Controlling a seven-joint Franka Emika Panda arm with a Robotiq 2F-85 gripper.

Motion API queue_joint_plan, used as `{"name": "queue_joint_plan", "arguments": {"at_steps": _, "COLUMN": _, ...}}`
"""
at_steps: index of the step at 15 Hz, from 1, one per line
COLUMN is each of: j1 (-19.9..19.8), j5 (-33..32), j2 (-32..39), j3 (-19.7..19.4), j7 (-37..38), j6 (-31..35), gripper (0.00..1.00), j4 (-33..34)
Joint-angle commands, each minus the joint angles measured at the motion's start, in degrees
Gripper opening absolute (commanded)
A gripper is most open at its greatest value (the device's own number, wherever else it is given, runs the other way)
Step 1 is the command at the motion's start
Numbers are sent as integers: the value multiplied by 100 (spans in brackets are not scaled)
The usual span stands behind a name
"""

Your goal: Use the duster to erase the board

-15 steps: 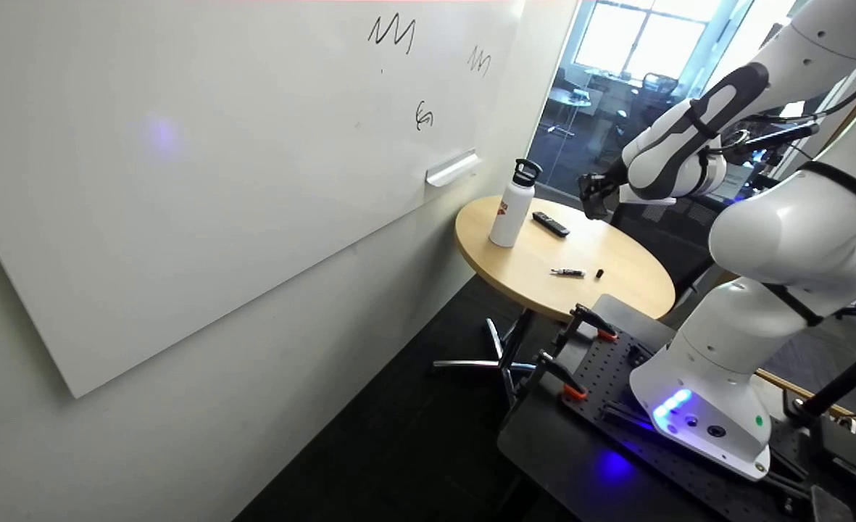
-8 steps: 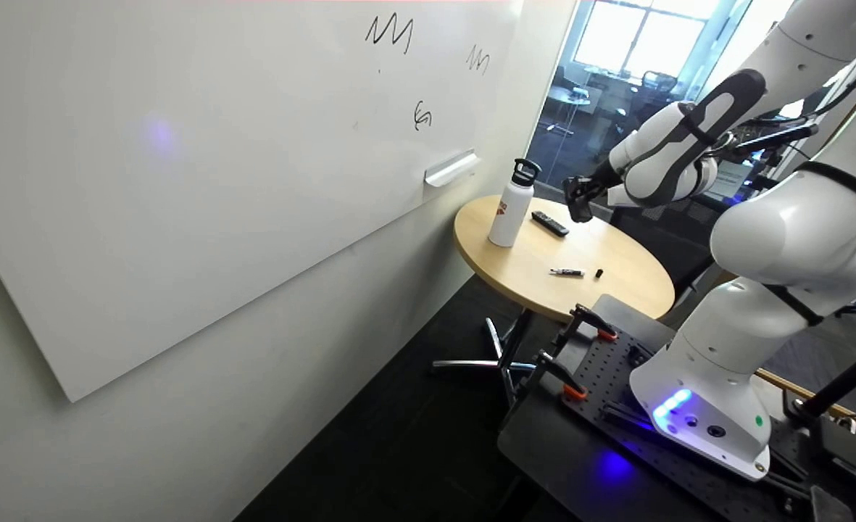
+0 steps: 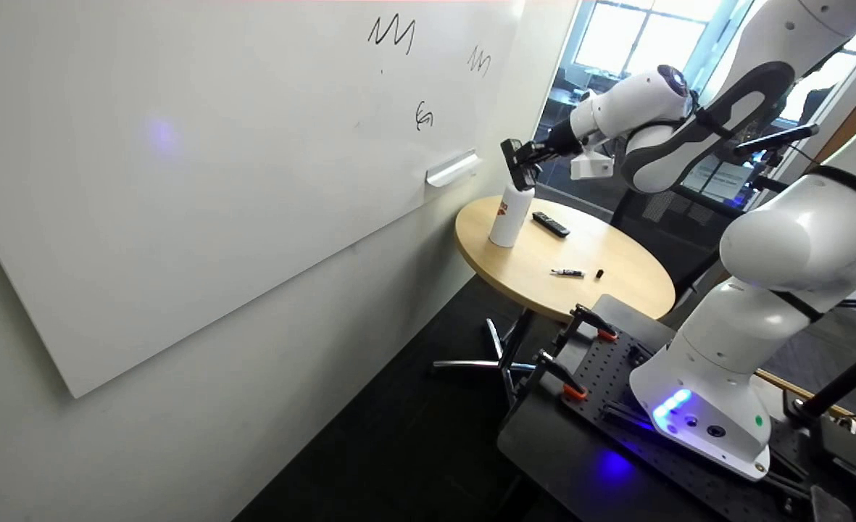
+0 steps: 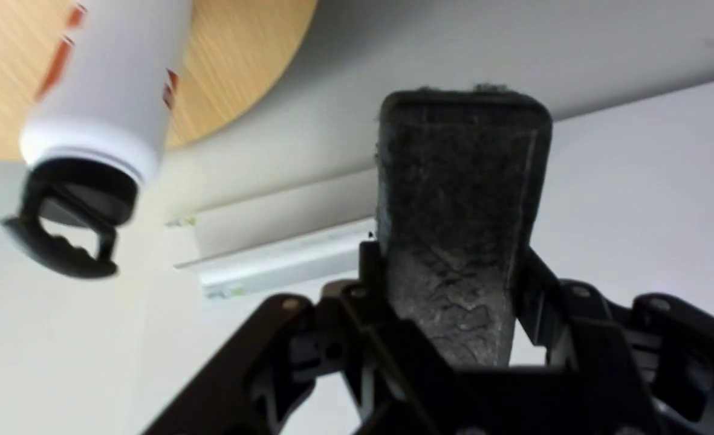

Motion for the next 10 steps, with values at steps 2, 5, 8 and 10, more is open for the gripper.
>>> {"name": "queue_joint_plan", "arguments": {"at_steps": 2, "j1": 1773, "j5": -595, "j2": -855, "j3": -1014, "j7": 493, "j6": -6, "gripper": 28, "j4": 296}}
{"name": "queue_joint_plan", "arguments": {"at_steps": 5, "j1": 2890, "j5": -323, "j2": -1512, "j3": -1846, "j7": 36, "j6": -10, "gripper": 28, "j4": 323}}
{"name": "queue_joint_plan", "arguments": {"at_steps": 8, "j1": 3101, "j5": -276, "j2": -1504, "j3": -2041, "j7": -27, "j6": -14, "gripper": 28, "j4": 395}}
{"name": "queue_joint_plan", "arguments": {"at_steps": 10, "j1": 3239, "j5": -268, "j2": -1694, "j3": -2186, "j7": -101, "j6": -91, "gripper": 53, "j4": 363}}
